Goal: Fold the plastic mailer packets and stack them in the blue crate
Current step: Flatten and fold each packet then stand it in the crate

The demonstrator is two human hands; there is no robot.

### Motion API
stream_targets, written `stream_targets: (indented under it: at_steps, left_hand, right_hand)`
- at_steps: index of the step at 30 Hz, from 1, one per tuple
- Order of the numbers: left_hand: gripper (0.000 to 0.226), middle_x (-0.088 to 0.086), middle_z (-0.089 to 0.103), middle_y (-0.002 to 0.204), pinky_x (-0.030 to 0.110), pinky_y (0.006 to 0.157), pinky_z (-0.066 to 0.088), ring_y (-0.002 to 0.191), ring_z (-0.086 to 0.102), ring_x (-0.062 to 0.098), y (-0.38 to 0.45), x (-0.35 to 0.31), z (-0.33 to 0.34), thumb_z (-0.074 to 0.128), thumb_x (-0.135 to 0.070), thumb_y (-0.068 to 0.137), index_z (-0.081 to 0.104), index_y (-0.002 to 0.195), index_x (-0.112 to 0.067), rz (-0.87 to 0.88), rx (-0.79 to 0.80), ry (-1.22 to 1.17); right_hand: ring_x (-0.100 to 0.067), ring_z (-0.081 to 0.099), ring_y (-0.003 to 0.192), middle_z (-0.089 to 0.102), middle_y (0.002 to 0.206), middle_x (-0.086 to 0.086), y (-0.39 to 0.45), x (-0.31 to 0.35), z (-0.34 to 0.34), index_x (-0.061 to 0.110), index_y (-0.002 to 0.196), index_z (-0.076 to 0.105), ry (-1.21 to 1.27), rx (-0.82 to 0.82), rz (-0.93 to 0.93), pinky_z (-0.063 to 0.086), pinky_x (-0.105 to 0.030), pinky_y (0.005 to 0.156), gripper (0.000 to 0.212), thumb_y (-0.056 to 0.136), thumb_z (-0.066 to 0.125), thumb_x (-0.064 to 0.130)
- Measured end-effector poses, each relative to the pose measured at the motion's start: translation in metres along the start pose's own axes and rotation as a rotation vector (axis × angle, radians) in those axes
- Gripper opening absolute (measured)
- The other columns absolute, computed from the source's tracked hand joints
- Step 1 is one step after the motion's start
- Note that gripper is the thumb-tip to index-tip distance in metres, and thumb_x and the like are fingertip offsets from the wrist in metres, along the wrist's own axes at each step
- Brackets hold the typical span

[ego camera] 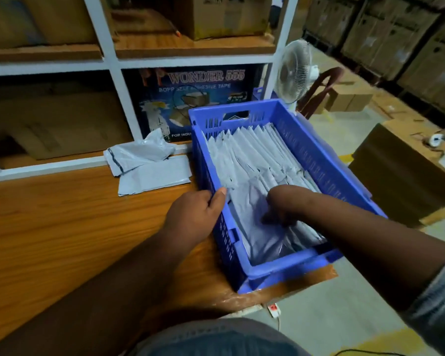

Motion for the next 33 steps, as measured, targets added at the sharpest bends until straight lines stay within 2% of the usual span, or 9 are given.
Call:
stream_targets:
  at_steps: [3,6,9,11,14,20,25,28,33]
  left_hand:
    - [0.069,0.002,0.055,0.062,0.043,0.059,0.043,0.062,0.054,0.023,-0.006,-0.003,-0.001,0.032,-0.065,0.109,0.05,0.064,-0.015,-0.047,-0.026,0.02]
    - [0.069,0.001,0.056,0.062,0.042,0.059,0.042,0.061,0.055,0.022,-0.01,-0.009,-0.006,0.032,-0.063,0.111,0.05,0.063,-0.017,-0.067,-0.055,0.061]
    - [0.072,0.001,0.06,0.064,0.045,0.064,0.051,0.063,0.058,0.023,-0.014,-0.009,-0.006,0.028,-0.065,0.111,0.058,0.067,-0.016,-0.09,-0.045,0.091]
    - [0.074,0.001,0.06,0.064,0.046,0.065,0.053,0.063,0.058,0.022,-0.014,-0.008,-0.006,0.025,-0.067,0.11,0.059,0.068,-0.017,-0.11,-0.035,0.116]
    - [0.076,0.001,0.063,0.066,0.048,0.066,0.054,0.064,0.061,0.021,-0.014,-0.006,-0.006,0.022,-0.07,0.108,0.063,0.07,-0.018,-0.119,-0.037,0.127]
    - [0.079,0.003,0.057,0.061,0.049,0.062,0.052,0.059,0.057,0.021,-0.014,-0.003,-0.01,0.021,-0.075,0.106,0.057,0.068,-0.017,-0.132,0.0,0.176]
    - [0.077,0.0,0.059,0.067,0.047,0.062,0.052,0.063,0.057,0.02,-0.012,0.007,-0.023,0.021,-0.08,0.103,0.058,0.071,-0.021,-0.116,0.033,0.219]
    - [0.073,0.0,0.06,0.068,0.046,0.067,0.053,0.067,0.058,0.021,-0.01,0.019,-0.04,0.026,-0.076,0.105,0.058,0.07,-0.02,-0.109,0.034,0.222]
    - [0.075,-0.002,0.064,0.073,0.043,0.071,0.056,0.071,0.061,0.017,0.01,0.034,-0.076,0.024,-0.079,0.103,0.064,0.074,-0.023,-0.117,0.051,0.186]
  right_hand:
    - [-0.03,0.068,0.1,0.07,0.105,-0.003,-0.011,-0.012,-0.035,0.02,0.111,0.064,-0.086,-0.423,-0.066,0.05,-0.037,0.074,0.06,0.086,0.069,0.074]
    - [-0.033,0.057,0.109,0.055,0.122,-0.007,-0.029,0.017,-0.056,0.022,0.13,0.052,-0.3,-0.799,-0.462,0.052,-0.044,0.08,0.074,0.079,0.067,0.074]
    - [-0.032,0.054,0.122,0.056,0.133,-0.007,-0.015,0.054,-0.021,0.027,0.144,0.052,-0.495,-0.548,-0.752,0.042,-0.051,0.108,0.097,0.072,0.046,0.091]
    - [-0.034,0.042,0.146,0.046,0.156,-0.014,0.005,0.07,0.014,0.03,0.159,0.04,-0.568,-0.323,-0.72,0.018,-0.063,0.124,0.117,0.068,0.033,0.103]
    - [-0.036,-0.001,0.165,0.006,0.177,-0.02,0.032,0.08,0.043,0.032,0.171,0.009,-0.647,-0.137,-0.517,-0.01,-0.078,0.118,0.129,0.069,0.039,0.105]
    - [-0.04,-0.017,0.163,-0.019,0.174,-0.019,0.051,0.059,0.062,0.033,0.17,-0.003,-0.882,-0.041,-0.423,-0.011,-0.087,0.111,0.107,0.094,0.063,0.07]
    - [-0.033,0.017,0.163,0.024,0.174,-0.012,0.028,0.068,0.036,0.037,0.165,0.029,-0.771,-0.006,-0.56,0.007,-0.073,0.123,0.108,0.076,0.064,0.087]
    - [-0.028,0.066,0.122,0.07,0.128,0.002,0.003,0.072,-0.023,0.035,0.134,0.061,-0.362,-0.232,-0.614,0.051,-0.043,0.102,0.07,0.078,0.059,0.077]
    - [-0.025,0.061,0.079,0.061,0.084,0.006,-0.026,0.073,-0.119,0.028,0.089,0.059,-0.2,-0.605,-0.511,0.052,-0.038,0.069,0.015,0.099,0.055,0.04]
Point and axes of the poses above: each hand's wrist, its own y-axis towards the middle knuckle, its own z-axis out of the palm, x = y × z, the point moved 8 cm from there along y, towards the middle knuckle
